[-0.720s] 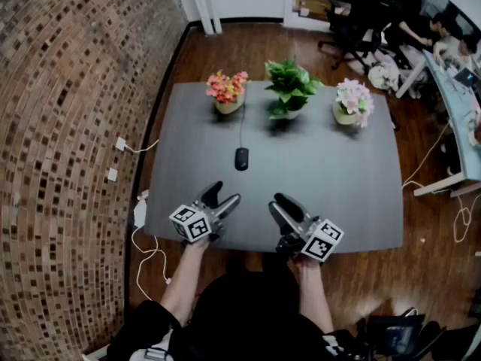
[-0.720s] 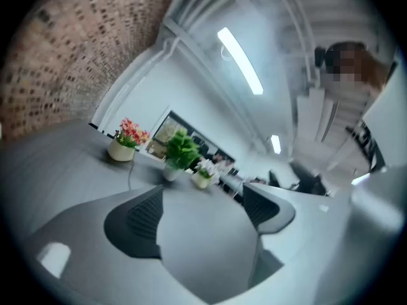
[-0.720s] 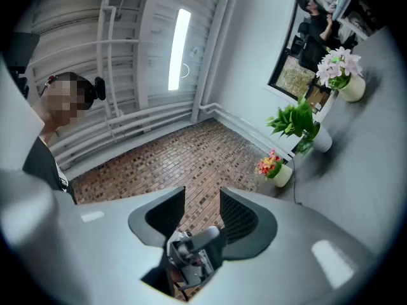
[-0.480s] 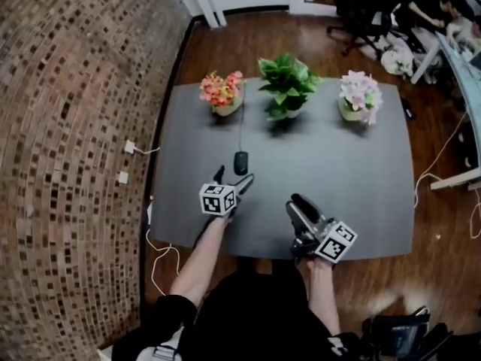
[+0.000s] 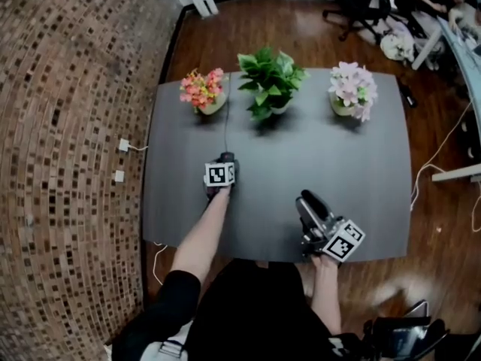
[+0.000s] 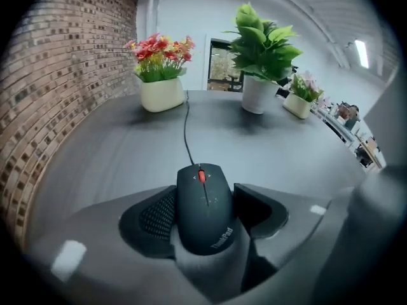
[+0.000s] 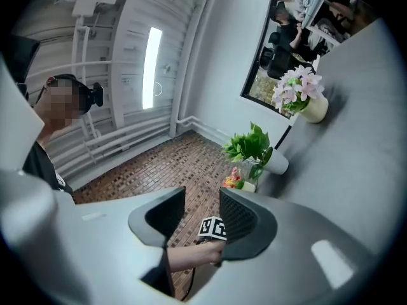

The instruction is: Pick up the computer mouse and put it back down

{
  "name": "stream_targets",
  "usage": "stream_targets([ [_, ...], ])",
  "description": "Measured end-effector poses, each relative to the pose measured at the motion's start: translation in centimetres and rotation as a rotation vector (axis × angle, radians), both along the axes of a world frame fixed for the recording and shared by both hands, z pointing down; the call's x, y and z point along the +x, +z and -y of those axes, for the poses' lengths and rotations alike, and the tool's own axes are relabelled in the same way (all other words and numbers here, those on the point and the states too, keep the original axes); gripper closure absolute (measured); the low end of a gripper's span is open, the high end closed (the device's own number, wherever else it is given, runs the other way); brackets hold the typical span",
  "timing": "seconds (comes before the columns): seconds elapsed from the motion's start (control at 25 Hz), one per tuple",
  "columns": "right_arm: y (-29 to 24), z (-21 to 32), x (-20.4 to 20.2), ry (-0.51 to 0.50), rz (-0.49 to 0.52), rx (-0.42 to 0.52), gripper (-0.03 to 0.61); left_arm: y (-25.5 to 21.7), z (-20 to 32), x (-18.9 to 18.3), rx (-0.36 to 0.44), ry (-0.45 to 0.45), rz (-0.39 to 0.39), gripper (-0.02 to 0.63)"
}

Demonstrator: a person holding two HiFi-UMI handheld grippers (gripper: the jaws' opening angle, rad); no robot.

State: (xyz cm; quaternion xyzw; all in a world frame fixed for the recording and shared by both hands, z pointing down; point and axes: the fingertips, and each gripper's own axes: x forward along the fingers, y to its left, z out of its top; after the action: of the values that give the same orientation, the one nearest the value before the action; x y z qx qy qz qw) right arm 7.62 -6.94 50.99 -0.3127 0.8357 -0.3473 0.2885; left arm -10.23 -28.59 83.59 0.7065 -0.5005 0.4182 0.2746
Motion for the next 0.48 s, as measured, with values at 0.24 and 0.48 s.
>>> stream_targets([
  [0.24, 1.1, 1.5, 2.9, 0.005, 0.013, -0.009, 0.434, -5.4, -0.5, 5.0, -0.034, 0.014, -0.369, 0.33],
  [0.48, 2.2, 3.1, 6.0, 0.011, 0.026, -0.019, 0.434, -27.3, -3.3, 9.4, 0.059, -0.064, -1.496, 0.33],
])
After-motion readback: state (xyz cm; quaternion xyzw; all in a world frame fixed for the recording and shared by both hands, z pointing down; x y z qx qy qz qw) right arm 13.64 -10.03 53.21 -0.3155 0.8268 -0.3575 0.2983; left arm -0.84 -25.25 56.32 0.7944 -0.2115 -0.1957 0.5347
